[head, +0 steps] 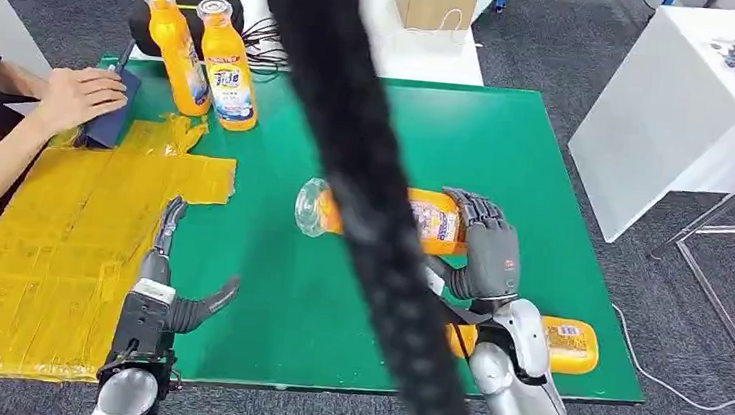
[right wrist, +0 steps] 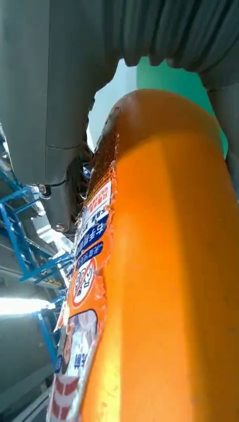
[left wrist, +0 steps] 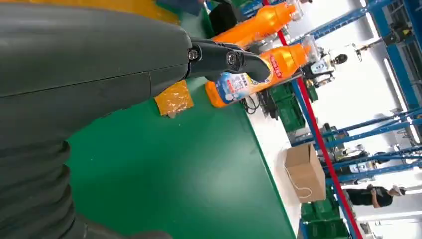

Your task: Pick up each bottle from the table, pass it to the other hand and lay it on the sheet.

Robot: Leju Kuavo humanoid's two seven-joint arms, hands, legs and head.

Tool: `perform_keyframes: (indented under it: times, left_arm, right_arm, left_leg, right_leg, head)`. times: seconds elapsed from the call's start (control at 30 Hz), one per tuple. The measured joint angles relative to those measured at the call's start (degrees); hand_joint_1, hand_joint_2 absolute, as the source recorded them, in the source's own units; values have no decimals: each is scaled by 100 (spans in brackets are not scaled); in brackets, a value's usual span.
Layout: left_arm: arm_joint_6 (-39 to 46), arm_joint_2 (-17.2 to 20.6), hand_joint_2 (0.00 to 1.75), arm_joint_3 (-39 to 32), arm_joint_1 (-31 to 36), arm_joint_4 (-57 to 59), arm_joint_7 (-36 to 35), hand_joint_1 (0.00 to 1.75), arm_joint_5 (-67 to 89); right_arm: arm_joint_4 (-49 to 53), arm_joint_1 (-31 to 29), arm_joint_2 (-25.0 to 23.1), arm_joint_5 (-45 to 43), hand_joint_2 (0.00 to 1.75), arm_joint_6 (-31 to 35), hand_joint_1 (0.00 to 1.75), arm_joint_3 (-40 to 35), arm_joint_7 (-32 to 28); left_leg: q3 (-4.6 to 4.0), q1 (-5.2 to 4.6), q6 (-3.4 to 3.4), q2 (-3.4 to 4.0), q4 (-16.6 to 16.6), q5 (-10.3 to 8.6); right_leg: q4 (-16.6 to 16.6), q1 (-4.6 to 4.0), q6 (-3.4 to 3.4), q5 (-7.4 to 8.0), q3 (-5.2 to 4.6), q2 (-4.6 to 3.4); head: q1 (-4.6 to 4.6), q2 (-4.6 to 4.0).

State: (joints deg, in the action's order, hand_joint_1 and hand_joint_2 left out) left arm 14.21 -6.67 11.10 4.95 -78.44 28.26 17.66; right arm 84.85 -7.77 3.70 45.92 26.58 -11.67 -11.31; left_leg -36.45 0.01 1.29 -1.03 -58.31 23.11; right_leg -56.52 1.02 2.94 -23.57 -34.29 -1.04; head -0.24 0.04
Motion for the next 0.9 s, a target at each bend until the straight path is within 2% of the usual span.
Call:
perform_keyframes:
  times: [0.1, 0.17, 0.23, 0.47, 0.9]
  left_arm:
    - [-127, 0, 175, 26, 8, 2, 0, 0, -68]
    - [-252, -7, 175, 109, 49, 4, -7, 0, -160]
    - [-465, -9, 175, 214, 123, 13, -31, 0, -364]
    - [-1449, -9, 175, 725, 358, 2, -140, 0, -1175]
    - [-1805, 44, 175, 1338, 440, -203, -164, 0, -1528]
  right_arm:
    - [68, 39, -167, -1125, 175, -482, 175, 4, -246]
    - [31, 47, -350, -1888, 175, -1119, 175, -31, -287]
    - [-154, 21, -537, -2308, 175, -1523, 175, -159, -357]
    - [-1433, -402, -1095, -2697, 175, -1812, 175, -848, -495]
    - [-2259, -813, -1425, -2796, 175, -1891, 175, -1475, -567]
  left_leg:
    - [0, 1, -2, 10, 0, 1]
    - [-1, 2, -2, 11, 0, 2]
    - [-1, 7, -3, 10, 1, 1]
    - [-1, 8, -8, 7, 1, -5]
    - [-4, 7, -8, 1, 1, -4]
  right_leg:
    - [0, -1, 0, 0, -2, -1]
    - [0, -1, -1, 0, -7, -2]
    - [-1, -5, -1, 0, -5, -1]
    - [-4, -5, -3, 1, -4, -2]
    - [-4, -5, -2, 1, -5, 0]
  head:
    - [-2, 0]
    - [0, 0]
    - [0, 0]
    - [0, 0]
    - [-2, 0]
